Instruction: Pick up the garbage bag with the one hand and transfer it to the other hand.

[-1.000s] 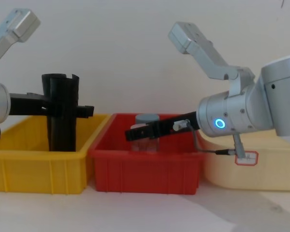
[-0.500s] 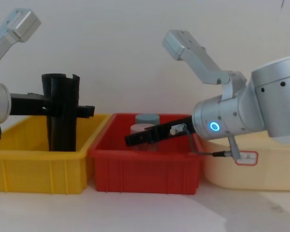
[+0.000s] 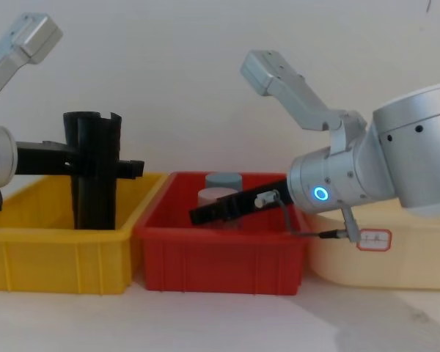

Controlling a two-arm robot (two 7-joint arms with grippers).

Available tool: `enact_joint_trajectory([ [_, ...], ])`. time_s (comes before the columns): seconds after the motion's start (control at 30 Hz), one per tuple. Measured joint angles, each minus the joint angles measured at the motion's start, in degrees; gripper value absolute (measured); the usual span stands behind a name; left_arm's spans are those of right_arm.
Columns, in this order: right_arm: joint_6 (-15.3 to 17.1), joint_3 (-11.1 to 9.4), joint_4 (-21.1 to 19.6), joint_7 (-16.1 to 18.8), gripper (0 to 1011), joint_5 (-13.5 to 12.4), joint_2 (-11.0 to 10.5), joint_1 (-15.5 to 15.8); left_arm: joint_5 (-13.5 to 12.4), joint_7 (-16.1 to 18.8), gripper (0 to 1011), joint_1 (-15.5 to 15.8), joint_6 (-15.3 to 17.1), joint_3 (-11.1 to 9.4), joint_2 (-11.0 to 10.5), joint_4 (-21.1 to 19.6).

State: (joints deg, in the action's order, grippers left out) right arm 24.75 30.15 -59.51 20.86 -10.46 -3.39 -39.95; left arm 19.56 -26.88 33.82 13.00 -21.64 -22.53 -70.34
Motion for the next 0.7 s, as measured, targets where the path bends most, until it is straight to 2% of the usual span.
enact_joint_trajectory([
  [0.07,0.0,0.0,0.3,0.0,908,0.1,0.1,-0.1,0.0,0.0,1001,0.0,0.0,0.0,0.0,0.0],
  [0.27,-0.1,0.1,0.6,0.1,738,0.3,0.2,-0.3,0.0,0.0,1001,0.0,0.0,0.0,0.0,0.0],
  [0.37,-0.1,0.1,0.7,0.1,655,0.3,0.2,-0.4,0.0,0.0,968,0.0,0.0,0.0,0.0,0.0],
  [0.57,-0.1,0.1,0.9,0.1,650,0.4,0.3,-0.5,0.0,0.0,824,0.0,0.0,0.0,0.0,0.0],
  [0.7,-0.1,0.1,1.0,0.1,650,0.4,0.3,-0.5,0.0,0.0,686,0.0,0.0,0.0,0.0,0.0],
])
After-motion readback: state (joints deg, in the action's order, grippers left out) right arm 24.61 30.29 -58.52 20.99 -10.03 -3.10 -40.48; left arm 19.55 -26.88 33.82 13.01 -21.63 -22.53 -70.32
